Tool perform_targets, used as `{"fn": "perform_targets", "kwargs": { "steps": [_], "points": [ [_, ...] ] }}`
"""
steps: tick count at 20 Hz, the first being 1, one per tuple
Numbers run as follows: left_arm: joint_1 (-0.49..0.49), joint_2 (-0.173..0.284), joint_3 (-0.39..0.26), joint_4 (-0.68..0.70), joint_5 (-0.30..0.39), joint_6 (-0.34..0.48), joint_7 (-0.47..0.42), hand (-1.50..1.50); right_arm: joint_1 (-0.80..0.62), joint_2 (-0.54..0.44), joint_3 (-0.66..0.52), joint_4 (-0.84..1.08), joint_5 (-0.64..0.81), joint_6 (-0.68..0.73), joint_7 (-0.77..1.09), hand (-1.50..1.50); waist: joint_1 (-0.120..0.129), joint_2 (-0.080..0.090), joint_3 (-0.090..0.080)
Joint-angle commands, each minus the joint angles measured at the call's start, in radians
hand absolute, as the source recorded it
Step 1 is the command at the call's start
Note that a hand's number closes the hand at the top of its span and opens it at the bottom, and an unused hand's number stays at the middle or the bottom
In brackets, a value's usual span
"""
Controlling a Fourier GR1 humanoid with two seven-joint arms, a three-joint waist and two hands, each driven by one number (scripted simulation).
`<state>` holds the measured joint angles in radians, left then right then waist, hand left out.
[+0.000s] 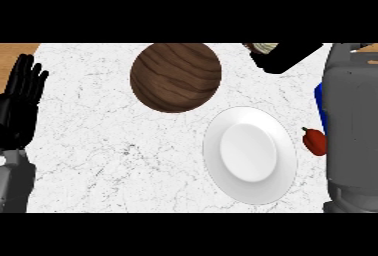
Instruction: Pick the cupcake from the plate and place it in the bowl
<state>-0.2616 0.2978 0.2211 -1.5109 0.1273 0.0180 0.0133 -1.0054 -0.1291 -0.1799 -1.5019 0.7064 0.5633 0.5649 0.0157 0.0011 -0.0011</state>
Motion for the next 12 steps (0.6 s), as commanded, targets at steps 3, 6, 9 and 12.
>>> {"fn": "perform_targets", "kwargs": {
  "steps": [3, 6, 9, 12],
  "points": [
    [-0.021, 0.009, 0.018, 0.043, 0.004, -0.010, -0.024, 0.00, -0.085, 0.095, 0.093, 0.258, 0.077, -0.136, -0.024, 1.50, 0.008, 0.006, 0.000],
    [-0.039, -0.021, -0.010, 0.044, -0.015, 0.011, -0.021, 0.00, -0.171, 0.126, 0.083, 0.373, 0.051, -0.172, -0.004, 1.50, 0.004, 0.004, 0.000],
    [0.009, -0.025, -0.004, 0.033, -0.008, -0.005, -0.043, 0.00, -0.163, 0.128, 0.097, 0.476, 0.054, -0.257, -0.052, 1.50, 0.004, 0.003, 0.001],
    [0.002, -0.033, -0.025, 0.004, -0.010, -0.008, -0.021, 0.00, -0.062, 0.128, 0.229, 0.574, 0.056, -0.408, -0.117, 1.50, 0.016, 0.005, 0.001]
  ]
}}
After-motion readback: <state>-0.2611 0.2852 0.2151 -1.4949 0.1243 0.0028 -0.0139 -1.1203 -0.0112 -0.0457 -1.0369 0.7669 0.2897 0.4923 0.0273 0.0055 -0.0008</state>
